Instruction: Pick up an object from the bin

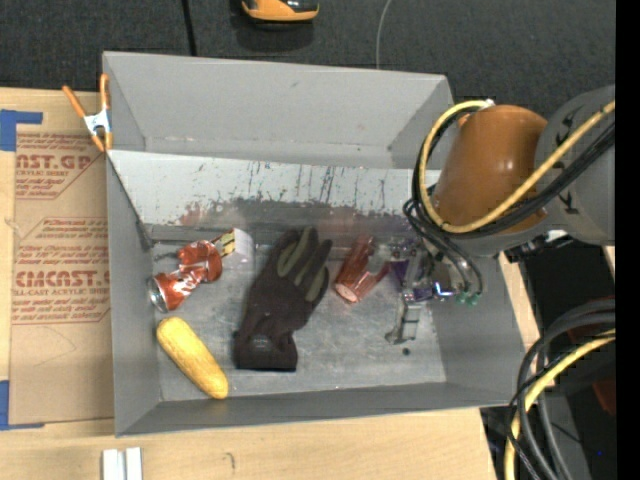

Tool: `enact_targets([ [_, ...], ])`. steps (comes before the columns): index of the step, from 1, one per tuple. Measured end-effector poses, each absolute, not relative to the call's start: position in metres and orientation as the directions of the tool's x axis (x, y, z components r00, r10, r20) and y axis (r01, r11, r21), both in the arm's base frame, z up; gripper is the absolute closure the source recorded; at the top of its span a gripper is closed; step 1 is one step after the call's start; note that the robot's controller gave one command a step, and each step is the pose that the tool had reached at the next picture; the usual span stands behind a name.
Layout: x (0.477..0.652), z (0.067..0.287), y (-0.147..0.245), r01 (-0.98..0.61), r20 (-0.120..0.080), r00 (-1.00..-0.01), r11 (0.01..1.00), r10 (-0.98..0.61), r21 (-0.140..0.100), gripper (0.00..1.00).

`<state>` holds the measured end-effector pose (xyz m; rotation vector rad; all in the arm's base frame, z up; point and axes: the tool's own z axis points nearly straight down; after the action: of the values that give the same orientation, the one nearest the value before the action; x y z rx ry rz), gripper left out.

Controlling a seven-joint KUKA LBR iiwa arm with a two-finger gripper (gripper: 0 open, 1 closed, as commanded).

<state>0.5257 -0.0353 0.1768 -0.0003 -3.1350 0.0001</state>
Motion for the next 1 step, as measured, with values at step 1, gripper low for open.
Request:
enact_targets([
  [1,0.5276,0.1812,-0.0352,0.000,-0.001,-1.000,1.000,0.000,-0.001,0.00],
])
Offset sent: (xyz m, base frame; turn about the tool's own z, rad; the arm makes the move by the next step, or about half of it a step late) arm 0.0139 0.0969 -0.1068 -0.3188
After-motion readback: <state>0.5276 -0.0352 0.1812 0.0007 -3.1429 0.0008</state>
